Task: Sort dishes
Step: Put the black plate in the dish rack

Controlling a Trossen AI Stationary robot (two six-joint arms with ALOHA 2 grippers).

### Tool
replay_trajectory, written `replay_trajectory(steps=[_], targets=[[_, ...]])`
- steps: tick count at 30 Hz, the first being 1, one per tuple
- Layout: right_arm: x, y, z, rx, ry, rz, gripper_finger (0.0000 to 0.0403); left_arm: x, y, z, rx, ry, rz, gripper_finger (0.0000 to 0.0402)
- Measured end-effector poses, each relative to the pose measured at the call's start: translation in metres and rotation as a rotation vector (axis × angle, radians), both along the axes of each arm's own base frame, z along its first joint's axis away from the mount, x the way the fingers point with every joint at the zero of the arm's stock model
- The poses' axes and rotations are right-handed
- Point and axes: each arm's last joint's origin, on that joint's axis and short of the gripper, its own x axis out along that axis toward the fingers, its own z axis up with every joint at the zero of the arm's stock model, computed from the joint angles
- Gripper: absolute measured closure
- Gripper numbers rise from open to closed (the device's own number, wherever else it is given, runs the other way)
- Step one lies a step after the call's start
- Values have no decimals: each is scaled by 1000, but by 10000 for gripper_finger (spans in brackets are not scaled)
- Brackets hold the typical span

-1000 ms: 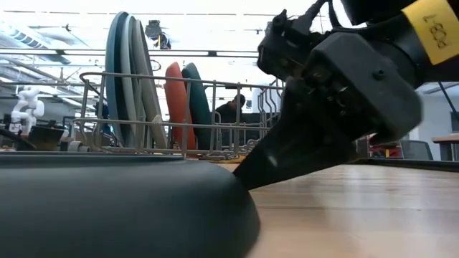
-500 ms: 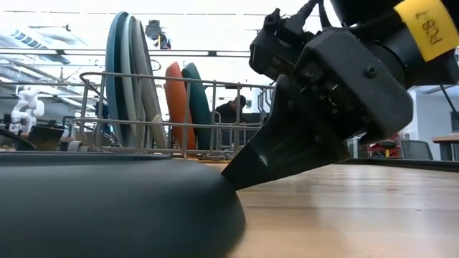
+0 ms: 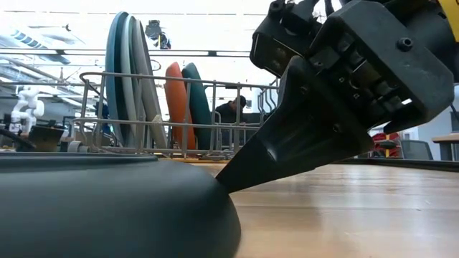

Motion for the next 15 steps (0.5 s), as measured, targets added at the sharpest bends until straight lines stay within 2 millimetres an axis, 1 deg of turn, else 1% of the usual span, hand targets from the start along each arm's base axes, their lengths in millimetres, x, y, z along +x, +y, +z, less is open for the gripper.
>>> replay_trajectory(steps=[2,6,11,15], targets=[[0,0,1,4,-7,0,105,-2,-2,3,11,-27,-12,176],[1,1,2,20,-15,17,105,-3,4,3,78,-33,-7,176],[1,1,1,20,-16,14,105,8,14,3,142,-17,-13,176],[1,2,2,35,-20,30,105,15,18,3,162,-8,-21,176]])
